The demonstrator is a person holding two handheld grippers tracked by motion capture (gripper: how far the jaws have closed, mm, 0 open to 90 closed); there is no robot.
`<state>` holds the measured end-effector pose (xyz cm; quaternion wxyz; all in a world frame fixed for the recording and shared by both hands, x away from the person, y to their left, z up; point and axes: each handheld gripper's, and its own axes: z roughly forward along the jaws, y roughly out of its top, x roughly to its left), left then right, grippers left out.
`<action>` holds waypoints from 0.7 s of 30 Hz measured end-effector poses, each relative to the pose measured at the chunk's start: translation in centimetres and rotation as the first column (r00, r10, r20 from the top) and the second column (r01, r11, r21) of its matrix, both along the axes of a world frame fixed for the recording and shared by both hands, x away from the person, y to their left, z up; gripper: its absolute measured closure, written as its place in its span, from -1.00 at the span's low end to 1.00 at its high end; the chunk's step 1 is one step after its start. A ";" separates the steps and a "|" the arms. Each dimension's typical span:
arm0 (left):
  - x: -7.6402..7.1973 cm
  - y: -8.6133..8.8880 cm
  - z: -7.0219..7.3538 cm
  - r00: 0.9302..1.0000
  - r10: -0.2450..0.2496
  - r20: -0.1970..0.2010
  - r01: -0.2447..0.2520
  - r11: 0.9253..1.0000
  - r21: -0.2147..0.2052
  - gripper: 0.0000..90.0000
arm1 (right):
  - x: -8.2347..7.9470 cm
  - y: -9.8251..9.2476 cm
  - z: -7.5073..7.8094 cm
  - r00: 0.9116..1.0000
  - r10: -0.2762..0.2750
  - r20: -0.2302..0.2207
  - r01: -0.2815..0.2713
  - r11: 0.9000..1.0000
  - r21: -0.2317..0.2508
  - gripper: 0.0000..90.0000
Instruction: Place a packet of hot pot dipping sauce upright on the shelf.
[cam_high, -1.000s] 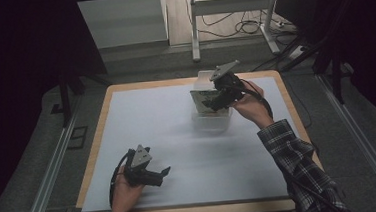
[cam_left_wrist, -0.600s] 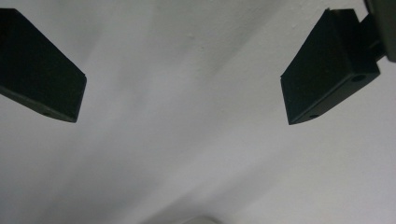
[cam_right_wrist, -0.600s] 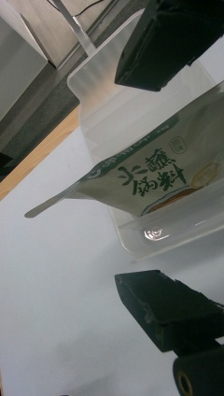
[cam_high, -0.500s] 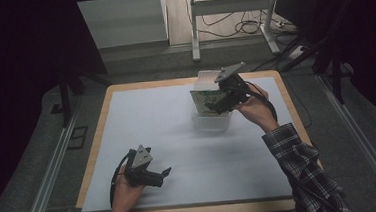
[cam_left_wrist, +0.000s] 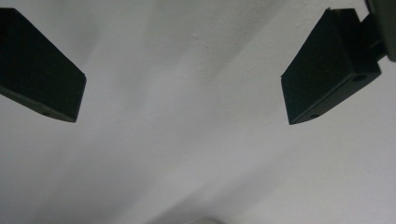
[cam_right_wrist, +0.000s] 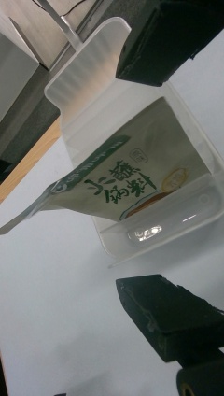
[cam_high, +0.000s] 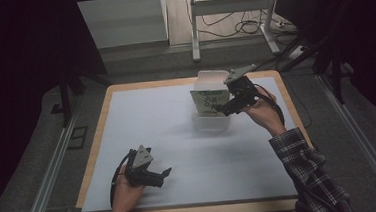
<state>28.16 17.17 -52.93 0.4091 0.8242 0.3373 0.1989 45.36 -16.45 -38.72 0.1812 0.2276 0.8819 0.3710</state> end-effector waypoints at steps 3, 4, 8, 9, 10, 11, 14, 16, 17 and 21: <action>0.0 0.0 0.0 1.000 0.001 0.000 -0.001 1.000 0.002 -1.00 | -0.2 -0.5 -0.3 1.000 -0.003 0.007 0.003 1.000 0.006 -0.96; 0.0 0.0 0.0 1.000 0.002 0.000 -0.002 1.000 0.002 -1.00 | -0.2 -0.6 -0.4 1.000 -0.007 0.004 0.007 1.000 0.009 -0.96; 0.0 0.0 0.0 1.000 0.000 -0.001 0.000 1.000 0.009 -1.00 | -0.3 -0.9 -0.7 1.000 -0.015 0.006 0.015 1.000 0.019 -0.96; 0.0 0.0 0.0 1.000 0.000 -0.001 0.000 1.000 0.010 -1.00 | -0.3 -1.0 -0.8 1.000 -0.018 0.005 0.018 1.000 0.020 -0.96; 0.0 0.0 0.0 1.000 0.001 -0.001 -0.001 1.000 0.010 -1.00 | -0.4 -1.2 -1.0 1.000 -0.023 0.005 0.023 1.000 0.022 -0.96; 0.0 0.0 0.0 1.000 0.001 -0.001 -0.001 1.000 0.009 -1.00 | -0.4 -1.3 -1.0 1.000 -0.027 0.003 0.027 0.999 0.023 -0.97; 0.0 0.0 0.0 1.000 0.000 -0.001 0.000 1.000 0.010 -1.00 | -0.5 -1.5 -1.1 1.000 -0.030 0.006 0.030 0.999 0.029 -0.97; 0.0 0.0 0.0 1.000 0.000 -0.001 0.000 1.000 0.012 -1.00 | -0.7 -2.0 -1.3 0.999 -0.042 0.003 0.042 0.998 0.037 -0.97; 0.0 0.0 0.0 1.000 0.000 0.000 0.000 1.000 0.011 -1.00 | -0.7 -2.0 -1.3 0.999 -0.042 0.003 0.042 0.998 0.037 -0.97; 0.0 0.0 0.0 1.000 0.000 -0.001 0.000 1.000 0.012 -1.00 | -1.1 -2.8 -1.7 0.998 -0.058 0.001 0.058 0.997 0.051 -0.97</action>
